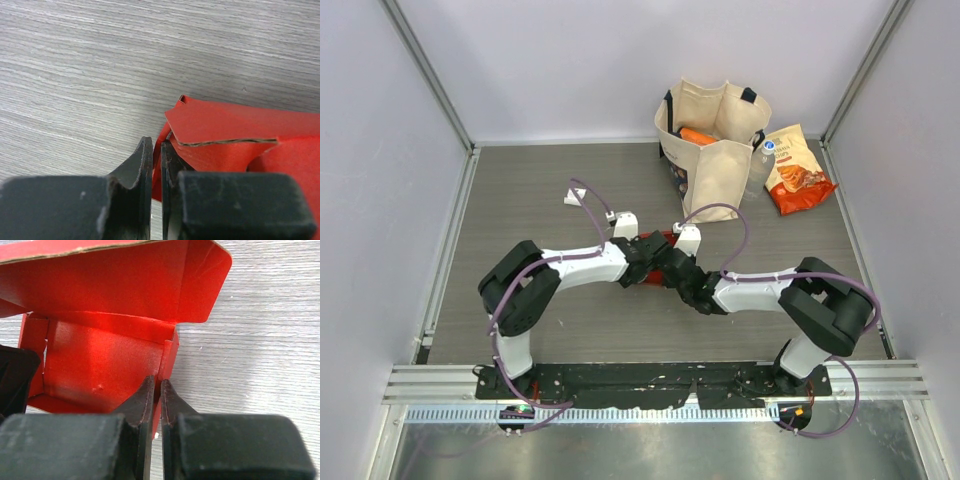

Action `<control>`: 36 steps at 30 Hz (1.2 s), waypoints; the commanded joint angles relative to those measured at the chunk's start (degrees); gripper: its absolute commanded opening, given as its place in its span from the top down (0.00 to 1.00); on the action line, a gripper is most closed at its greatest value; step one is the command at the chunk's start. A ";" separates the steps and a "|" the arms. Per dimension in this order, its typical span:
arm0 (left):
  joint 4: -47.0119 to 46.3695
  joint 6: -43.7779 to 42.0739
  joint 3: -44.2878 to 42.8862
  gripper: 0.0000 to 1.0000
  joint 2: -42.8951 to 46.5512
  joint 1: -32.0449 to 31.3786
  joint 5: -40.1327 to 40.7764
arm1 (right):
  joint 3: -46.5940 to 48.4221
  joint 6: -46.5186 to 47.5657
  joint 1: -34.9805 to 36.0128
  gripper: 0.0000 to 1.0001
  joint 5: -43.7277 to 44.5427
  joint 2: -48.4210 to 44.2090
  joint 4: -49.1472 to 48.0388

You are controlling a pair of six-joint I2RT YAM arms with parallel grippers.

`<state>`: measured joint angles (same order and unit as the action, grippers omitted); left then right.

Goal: Fold the paper box

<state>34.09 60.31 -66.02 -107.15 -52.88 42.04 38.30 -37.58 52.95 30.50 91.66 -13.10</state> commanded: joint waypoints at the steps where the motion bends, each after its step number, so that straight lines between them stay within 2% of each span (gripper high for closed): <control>1: 5.21 -9.15 3.79 1.00 -7.63 -3.46 -7.93 | 0.54 -3.46 1.37 0.94 -5.54 2.47 -4.21; 5: 0.56 -11.00 6.42 1.00 -3.87 -3.54 -11.80 | 0.81 -2.59 0.93 0.91 -6.59 2.83 -4.12; 7: -2.17 -12.23 8.26 1.00 1.49 -3.54 -15.04 | 0.72 -1.36 0.58 0.89 -7.65 2.65 -4.12; 8: -4.10 -12.59 9.84 0.97 3.34 -3.46 -15.67 | 0.81 -0.83 0.40 0.89 -8.00 2.56 -3.95; 9: -4.46 -12.33 10.38 0.88 5.09 -3.19 -15.94 | 0.89 -0.39 0.05 0.88 -8.44 2.30 -3.69; 12: -6.66 -13.12 12.05 0.75 11.69 -2.49 -18.48 | 1.24 1.98 -0.21 0.87 -9.67 1.77 -3.16; 14: -8.23 -13.38 13.19 0.71 15.29 -2.05 -21.02 | 1.95 3.30 -0.30 0.87 -10.55 1.60 -2.46; 18: -9.92 -13.29 15.12 0.54 20.22 -1.43 -23.58 | 3.09 4.18 -0.39 0.86 -10.46 1.42 -0.61; 23: -10.36 -13.56 18.64 0.42 30.57 -0.12 -23.50 | 3.79 6.29 -0.39 0.79 -10.90 0.45 1.50; 29: -9.83 -13.91 23.47 0.38 39.11 3.57 -26.22 | 3.97 8.14 -0.39 0.67 -13.01 -1.92 2.03; 36: -12.20 -13.38 30.15 0.36 48.77 3.93 -25.00 | 4.68 9.89 -0.39 0.46 -12.57 -5.17 5.45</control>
<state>24.88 47.35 -38.09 -64.07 -49.10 16.86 40.91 -29.61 52.34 17.54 90.72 -8.62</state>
